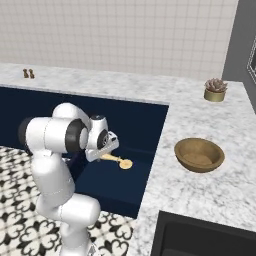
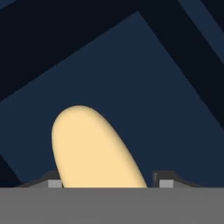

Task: Pick the pizza cutter from the drawer and place it on the counter.

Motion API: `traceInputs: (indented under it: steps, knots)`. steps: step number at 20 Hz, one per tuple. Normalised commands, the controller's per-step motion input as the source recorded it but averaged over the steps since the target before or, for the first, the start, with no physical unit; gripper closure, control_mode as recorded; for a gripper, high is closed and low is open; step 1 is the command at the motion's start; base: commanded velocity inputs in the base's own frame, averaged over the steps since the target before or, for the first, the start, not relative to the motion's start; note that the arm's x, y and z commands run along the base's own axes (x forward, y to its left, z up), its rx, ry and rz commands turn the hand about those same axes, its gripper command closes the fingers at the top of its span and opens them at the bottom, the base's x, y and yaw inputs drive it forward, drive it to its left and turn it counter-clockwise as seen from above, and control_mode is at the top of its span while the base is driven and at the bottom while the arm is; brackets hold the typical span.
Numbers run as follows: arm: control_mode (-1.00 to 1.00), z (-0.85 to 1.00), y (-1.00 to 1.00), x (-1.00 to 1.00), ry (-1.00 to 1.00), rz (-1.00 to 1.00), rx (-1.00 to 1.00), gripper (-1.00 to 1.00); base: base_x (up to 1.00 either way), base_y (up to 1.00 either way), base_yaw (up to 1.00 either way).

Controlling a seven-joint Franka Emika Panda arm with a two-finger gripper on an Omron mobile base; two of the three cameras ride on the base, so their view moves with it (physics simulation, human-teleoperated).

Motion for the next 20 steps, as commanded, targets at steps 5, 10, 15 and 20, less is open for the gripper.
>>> traceInputs:
  steps: [5, 10, 15, 20]
  knots:
    - [-1.0, 1.0, -0.17, -0.33, 0.0, 0.22, -0.02, 1.0, 0.0, 0.0, 0.0]
    - [-1.0, 1.0, -0.62, -0.51, 0.03, 0.18, -0.07, 1.0, 0.0, 0.0, 0.0]
    - [-1.0, 0.89, -1.0, -0.88, 0.14, 0.01, 0.03, 1.0, 0.0, 0.0, 0.0]
    - [-1.0, -0.05, -1.0, -0.85, 0.03, 0.0, 0.13, 1.0, 0.0, 0.0, 0.0]
